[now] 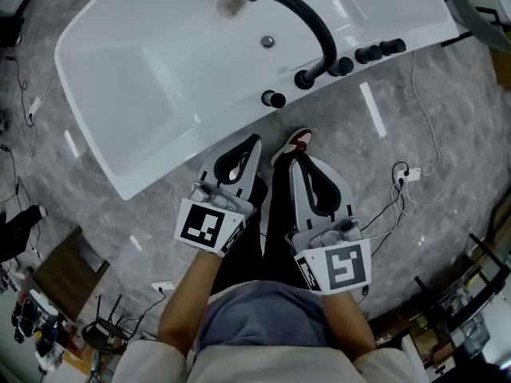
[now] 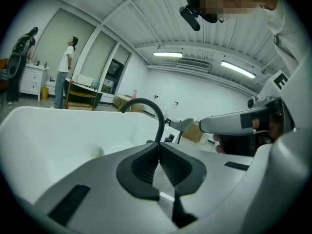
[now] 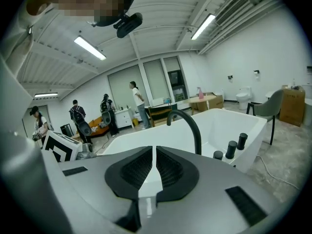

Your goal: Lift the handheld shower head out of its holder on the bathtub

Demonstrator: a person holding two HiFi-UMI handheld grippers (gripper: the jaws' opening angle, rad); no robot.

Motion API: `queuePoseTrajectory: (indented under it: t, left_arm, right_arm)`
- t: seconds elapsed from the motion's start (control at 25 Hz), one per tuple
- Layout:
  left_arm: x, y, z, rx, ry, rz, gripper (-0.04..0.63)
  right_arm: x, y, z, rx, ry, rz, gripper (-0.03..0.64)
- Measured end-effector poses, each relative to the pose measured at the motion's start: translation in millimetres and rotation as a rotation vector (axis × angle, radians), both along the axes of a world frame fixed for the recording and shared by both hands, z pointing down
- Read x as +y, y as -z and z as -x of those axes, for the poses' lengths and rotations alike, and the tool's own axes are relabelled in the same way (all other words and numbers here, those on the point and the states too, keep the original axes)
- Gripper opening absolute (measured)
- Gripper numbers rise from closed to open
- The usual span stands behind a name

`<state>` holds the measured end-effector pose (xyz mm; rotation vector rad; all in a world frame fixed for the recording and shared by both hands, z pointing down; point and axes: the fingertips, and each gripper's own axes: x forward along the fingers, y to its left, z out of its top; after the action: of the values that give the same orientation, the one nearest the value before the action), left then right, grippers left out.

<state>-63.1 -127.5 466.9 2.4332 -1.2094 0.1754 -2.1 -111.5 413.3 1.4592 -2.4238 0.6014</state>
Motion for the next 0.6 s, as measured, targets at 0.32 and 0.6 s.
queuePoseTrajectory:
  t: [0.32, 0.6]
  left_arm:
    - [-7, -61, -5, -0.042, -0.001, 0.058, 0.006]
    - [-8, -90, -16, -0.049, -0.009, 0.125, 0.006]
  right_arm:
    - [-5, -46, 0, 0.014, 0.027, 0.054, 0.021]
    - [-12, -73, -2, 0.012, 0.030, 0.076, 0.021]
